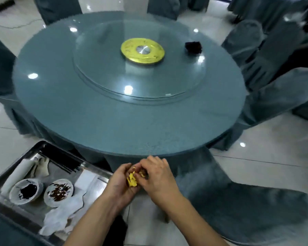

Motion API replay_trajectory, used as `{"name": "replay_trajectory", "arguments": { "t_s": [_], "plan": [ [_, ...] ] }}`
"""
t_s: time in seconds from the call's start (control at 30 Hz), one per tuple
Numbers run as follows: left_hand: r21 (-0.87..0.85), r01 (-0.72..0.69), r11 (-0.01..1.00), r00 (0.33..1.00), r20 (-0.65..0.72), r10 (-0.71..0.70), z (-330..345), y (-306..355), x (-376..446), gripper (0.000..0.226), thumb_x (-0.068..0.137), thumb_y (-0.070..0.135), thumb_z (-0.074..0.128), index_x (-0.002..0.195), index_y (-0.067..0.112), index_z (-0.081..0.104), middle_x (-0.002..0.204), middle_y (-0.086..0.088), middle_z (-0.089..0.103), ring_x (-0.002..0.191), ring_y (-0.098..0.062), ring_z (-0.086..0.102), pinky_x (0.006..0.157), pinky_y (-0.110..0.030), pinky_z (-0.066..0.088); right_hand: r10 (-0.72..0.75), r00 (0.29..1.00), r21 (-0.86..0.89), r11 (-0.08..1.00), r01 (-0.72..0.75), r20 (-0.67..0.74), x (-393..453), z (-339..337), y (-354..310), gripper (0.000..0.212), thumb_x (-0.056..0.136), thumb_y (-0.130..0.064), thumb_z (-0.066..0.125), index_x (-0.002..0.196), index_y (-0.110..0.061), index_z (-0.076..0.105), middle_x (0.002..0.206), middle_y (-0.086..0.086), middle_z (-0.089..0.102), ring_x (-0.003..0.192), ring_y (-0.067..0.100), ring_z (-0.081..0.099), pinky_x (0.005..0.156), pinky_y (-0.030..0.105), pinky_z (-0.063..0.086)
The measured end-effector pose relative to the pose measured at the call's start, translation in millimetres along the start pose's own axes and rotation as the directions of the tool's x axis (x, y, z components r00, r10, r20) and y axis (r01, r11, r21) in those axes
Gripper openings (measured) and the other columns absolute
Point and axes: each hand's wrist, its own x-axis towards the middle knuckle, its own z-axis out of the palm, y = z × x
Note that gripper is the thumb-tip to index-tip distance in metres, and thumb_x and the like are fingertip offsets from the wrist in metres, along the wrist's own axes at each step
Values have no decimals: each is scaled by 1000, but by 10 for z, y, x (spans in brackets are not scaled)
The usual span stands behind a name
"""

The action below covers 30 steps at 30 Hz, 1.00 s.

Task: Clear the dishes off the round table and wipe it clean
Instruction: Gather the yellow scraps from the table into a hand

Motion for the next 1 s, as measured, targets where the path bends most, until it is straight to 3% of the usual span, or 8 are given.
{"name": "replay_trajectory", "arguments": {
  "t_s": [0.17, 0.23, 0.33, 0.4, 0.53, 0.6, 0.83, 1.0],
  "plan": [
    [132, 77, 988, 996, -63, -69, 428, -805, -271, 33, 99, 26, 43, 95, 1, 65, 81, -19, 69, 66, -29, 69, 60, -39, 59, 73, 997, 15, 997, -73, -15, -854, -629, 354, 27, 91, -41, 45, 104, -38, 69, 97, -12, 56, 96, 11, 51, 88, 33, 36],
    [158, 106, 982, 993, -65, -97, 629, -1055, -370, 33, 100, 24, 45, 96, -2, 65, 83, -21, 70, 69, -31, 70, 65, -42, 60, 89, 994, 6, 996, -88, -59, -1117, -873, 491, 33, 91, -48, 40, 104, -37, 68, 99, -13, 56, 98, 11, 50, 90, 32, 36],
    [179, 139, 974, 990, 13, -144, 990, -1355, -492, 48, 104, 22, 38, 81, -5, 70, 77, -22, 72, 59, -29, 72, 48, -37, 60, 129, 977, 14, 992, -128, -168, -1409, -1229, 749, 33, 94, -49, 40, 104, -33, 67, 102, -14, 57, 97, 10, 50, 90, 33, 39],
    [200, 153, 968, 983, 65, -169, 1239, -1494, -544, 56, 105, 22, 33, 81, -7, 75, 82, -24, 73, 59, -30, 72, 44, -34, 57, 171, 954, 26, 985, -170, -246, -1543, -1439, 959, 27, 96, -45, 45, 108, -32, 65, 108, -14, 59, 100, 10, 52, 89, 33, 40],
    [194, 158, 968, 976, 120, -183, 1697, -1686, -469, 54, 106, 23, 30, 106, -15, 68, 111, -31, 70, 81, -38, 75, 69, -45, 64, 270, 902, 18, 960, -281, -337, -1762, -1830, 1441, 26, 96, -41, 49, 117, -32, 62, 117, -15, 59, 106, 6, 51, 95, 31, 42],
    [226, 161, 961, 972, 131, -194, 1951, -1803, -393, 52, 107, 23, 30, 114, -14, 65, 116, -31, 69, 86, -39, 75, 76, -45, 62, 330, 868, 22, 938, -347, -370, -1890, -2015, 1681, 24, 97, -36, 54, 120, -31, 62, 120, -13, 58, 110, 6, 50, 99, 31, 41],
    [377, 198, 905, 951, 151, -271, 2885, -2485, -177, 52, 108, 24, 28, 116, -15, 63, 116, -31, 69, 86, -37, 75, 81, -45, 60, 524, 756, -2, 822, -570, -392, -2390, -2610, 2561, 32, 99, -39, 56, 131, -36, 56, 136, -14, 51, 121, 6, 45, 103, 25, 36],
    [418, 206, 885, 943, 156, -294, 3620, -3018, 9, 50, 108, 22, 30, 115, -15, 63, 114, -31, 70, 85, -38, 75, 78, -46, 61, 550, 718, 8, 796, -605, -427, -2609, -3109, 3383, 35, 99, -38, 57, 133, -36, 53, 137, -14, 50, 121, 5, 45, 104, 23, 34]
  ]
}}
